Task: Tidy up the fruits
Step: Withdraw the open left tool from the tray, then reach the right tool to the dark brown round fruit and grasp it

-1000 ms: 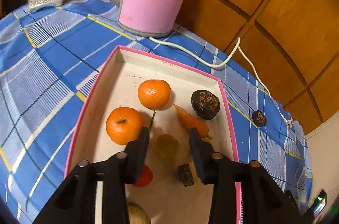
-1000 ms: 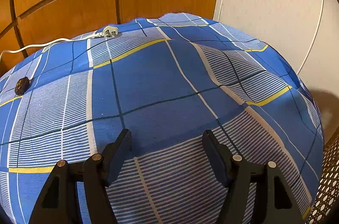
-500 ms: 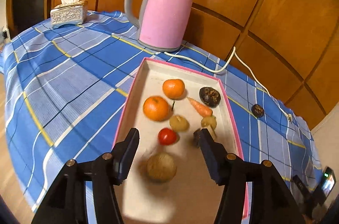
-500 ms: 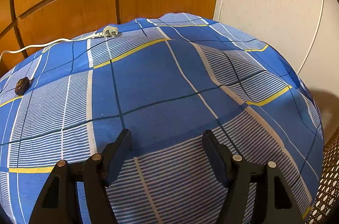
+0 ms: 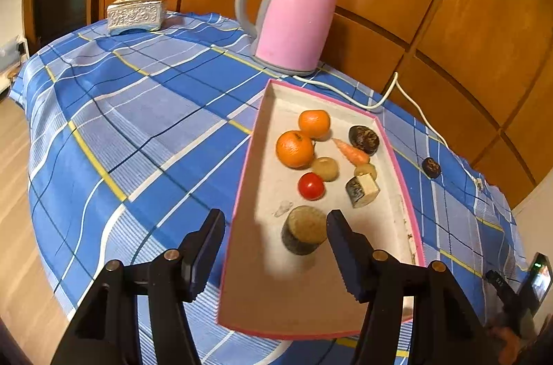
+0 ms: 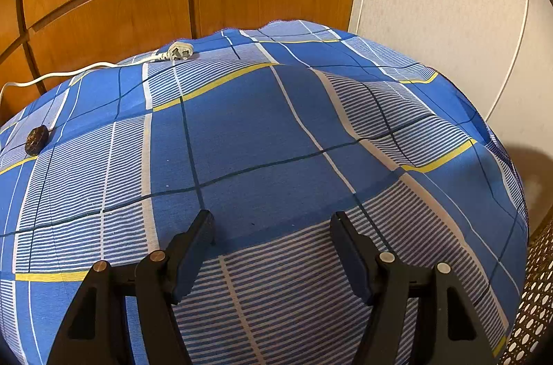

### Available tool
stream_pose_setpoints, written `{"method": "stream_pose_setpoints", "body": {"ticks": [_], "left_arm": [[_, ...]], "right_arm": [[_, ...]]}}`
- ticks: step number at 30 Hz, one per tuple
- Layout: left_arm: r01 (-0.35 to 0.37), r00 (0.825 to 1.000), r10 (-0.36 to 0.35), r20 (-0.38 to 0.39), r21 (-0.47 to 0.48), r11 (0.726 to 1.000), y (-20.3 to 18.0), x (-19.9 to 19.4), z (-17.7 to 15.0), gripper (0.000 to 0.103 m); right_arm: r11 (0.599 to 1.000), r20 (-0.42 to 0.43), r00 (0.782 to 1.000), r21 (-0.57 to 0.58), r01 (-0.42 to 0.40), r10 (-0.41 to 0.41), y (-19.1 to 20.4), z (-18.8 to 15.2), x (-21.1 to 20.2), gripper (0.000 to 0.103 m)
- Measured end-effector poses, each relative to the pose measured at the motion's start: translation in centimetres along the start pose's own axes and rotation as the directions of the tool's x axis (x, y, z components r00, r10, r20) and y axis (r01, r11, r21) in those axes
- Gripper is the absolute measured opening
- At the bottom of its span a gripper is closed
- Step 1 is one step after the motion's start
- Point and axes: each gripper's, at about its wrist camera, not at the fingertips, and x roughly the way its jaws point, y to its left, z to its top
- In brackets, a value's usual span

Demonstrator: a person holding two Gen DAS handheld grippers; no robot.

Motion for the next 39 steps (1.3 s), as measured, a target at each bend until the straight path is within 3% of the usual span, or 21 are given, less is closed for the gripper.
{"method": "stream_pose_setpoints", "body": {"ticks": [30, 33, 37, 39], "left_arm": [[-0.006, 1.000, 0.004, -0.024, -0.065, 0.998, 2.9, 0.9, -1.2, 0.066], [-0.011, 0.999, 0.009, -0.030, -0.062, 0.998, 2.8, 1.1, -1.3, 0.066], [-0.016, 0.999, 0.013, -0.037, -0.061, 0.998, 2.8, 1.3, -1.5, 0.066], [-0.015, 0.999, 0.012, -0.033, -0.065, 0.998, 2.9, 1.3, -1.5, 0.066]], "right_arm": [[1.000, -0.039, 0.999, -0.021, -0.004, 0.003, 0.0, 0.6, 0.0, 0.070], [0.998, -0.088, 0.994, -0.001, -0.070, 0.069, 0.0, 1.2, -0.2, 0.070], [0.981, -0.077, 0.981, -0.057, -0.184, 0.179, 2.1, 1.9, -1.5, 0.070], [0.952, -0.117, 0.951, -0.078, -0.295, 0.285, 3.9, 2.2, -1.7, 0.070]]}}
